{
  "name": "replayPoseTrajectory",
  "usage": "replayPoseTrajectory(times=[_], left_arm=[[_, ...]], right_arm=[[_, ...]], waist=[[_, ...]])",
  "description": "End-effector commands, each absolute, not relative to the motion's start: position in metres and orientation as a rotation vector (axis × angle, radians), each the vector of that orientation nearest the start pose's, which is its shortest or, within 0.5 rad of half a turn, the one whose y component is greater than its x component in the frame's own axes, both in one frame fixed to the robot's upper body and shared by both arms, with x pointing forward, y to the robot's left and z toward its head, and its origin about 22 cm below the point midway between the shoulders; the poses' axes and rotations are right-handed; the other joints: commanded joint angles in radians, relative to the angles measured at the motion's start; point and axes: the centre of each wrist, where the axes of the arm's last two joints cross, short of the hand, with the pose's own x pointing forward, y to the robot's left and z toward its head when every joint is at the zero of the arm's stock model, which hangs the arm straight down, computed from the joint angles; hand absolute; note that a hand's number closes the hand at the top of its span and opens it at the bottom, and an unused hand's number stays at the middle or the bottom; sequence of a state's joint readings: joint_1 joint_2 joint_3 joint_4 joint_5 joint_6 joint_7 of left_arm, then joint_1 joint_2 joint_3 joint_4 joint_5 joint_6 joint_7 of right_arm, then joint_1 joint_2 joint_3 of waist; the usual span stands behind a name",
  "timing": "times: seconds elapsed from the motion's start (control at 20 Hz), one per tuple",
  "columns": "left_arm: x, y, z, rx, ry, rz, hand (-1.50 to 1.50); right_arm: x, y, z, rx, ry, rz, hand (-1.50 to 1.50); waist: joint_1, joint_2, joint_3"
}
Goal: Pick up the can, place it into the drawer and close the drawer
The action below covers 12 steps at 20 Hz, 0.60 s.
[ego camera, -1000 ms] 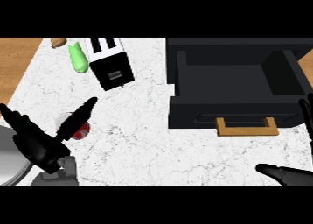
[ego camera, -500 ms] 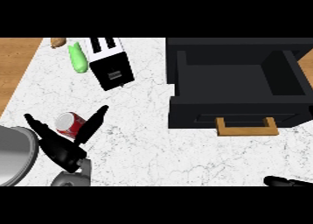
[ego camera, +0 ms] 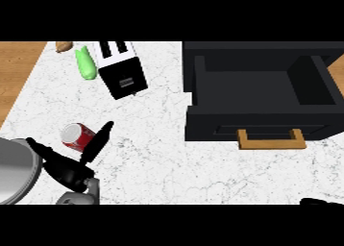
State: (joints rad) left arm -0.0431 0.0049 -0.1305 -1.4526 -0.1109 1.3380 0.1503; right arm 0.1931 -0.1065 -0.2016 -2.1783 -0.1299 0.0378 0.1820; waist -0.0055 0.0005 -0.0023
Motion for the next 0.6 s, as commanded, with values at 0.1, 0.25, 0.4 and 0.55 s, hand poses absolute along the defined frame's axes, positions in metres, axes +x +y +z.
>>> replayPoseTrajectory(times=[0.1,0.25,0.4,0.55], left_arm=[[0.238,0.221,-0.039,0.994,-1.246,0.894,-1.5],[0.243,0.217,-0.05,0.944,-1.212,0.909,-1.5],[0.246,0.224,-0.06,0.928,-1.232,0.921,-1.5],[0.231,0.238,-0.081,0.948,-1.214,0.956,-1.5]], right_arm=[[0.163,-0.289,0.117,-0.185,-1.822,-0.08,-1.5],[0.156,-0.292,0.112,-0.183,-1.837,-0.069,-1.5],[0.165,-0.29,0.125,-0.221,-1.836,-0.067,-1.5],[0.168,-0.308,0.12,-0.21,-1.843,-0.081,-1.5]], waist=[[0.003,0.0,-0.001],[-0.001,0.0,-0.001],[0.002,0.0,0.0],[0.002,0.001,-0.001]])
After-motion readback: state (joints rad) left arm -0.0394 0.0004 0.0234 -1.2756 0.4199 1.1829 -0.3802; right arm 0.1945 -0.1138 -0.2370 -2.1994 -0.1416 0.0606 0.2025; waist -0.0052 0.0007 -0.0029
